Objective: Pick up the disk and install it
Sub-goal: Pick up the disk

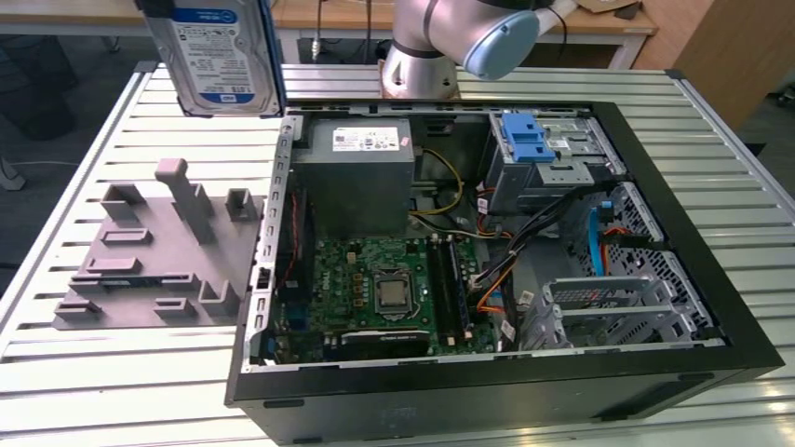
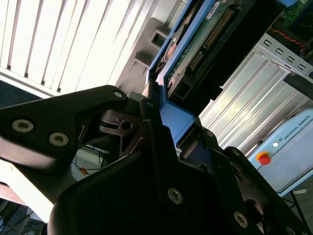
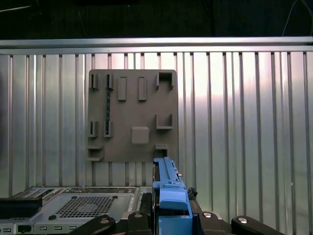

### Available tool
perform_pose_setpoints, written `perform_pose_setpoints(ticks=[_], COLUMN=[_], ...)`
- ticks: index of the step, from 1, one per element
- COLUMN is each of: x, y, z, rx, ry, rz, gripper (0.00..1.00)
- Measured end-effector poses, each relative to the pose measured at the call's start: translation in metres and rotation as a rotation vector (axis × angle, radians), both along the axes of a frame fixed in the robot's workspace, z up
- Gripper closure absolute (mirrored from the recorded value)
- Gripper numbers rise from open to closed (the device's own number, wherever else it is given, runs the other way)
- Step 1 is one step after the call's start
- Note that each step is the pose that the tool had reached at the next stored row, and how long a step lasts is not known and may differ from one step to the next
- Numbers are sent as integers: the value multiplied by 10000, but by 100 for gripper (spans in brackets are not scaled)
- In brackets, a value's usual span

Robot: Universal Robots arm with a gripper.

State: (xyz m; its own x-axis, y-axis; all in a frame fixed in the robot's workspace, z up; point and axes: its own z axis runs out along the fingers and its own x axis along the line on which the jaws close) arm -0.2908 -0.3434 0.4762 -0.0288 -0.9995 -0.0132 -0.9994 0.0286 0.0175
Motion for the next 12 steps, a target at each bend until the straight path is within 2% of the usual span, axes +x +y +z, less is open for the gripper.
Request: perform_pose_setpoints(ticks=[12], x=[83], y=[0], z=[0], rx=[1], ry=[-1], rz=[0], gripper=[63])
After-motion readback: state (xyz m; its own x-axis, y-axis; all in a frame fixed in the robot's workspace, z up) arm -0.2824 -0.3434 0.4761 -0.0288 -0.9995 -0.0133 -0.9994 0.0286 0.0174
